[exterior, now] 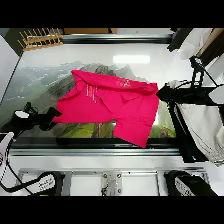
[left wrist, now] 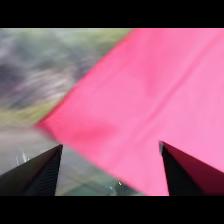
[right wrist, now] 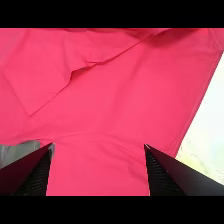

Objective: Fold the clothes and pants, and hang the long-sleeved shirts on hangers.

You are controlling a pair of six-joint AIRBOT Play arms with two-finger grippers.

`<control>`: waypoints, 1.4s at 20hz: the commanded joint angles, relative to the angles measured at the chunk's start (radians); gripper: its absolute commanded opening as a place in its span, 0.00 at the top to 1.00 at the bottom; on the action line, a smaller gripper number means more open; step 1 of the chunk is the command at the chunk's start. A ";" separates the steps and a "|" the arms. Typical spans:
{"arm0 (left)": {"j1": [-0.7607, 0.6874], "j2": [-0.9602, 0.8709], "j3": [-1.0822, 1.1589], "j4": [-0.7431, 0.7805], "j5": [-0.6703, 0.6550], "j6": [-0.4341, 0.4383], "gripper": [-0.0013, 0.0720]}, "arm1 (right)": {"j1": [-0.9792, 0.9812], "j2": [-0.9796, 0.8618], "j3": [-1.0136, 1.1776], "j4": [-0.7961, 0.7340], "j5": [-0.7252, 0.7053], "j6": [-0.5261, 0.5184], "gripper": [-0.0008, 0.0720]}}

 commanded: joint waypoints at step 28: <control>-0.067 -0.024 0.130 0.005 -0.016 0.101 0.98 | -0.080 -0.444 -0.346 0.475 -0.293 -0.358 0.72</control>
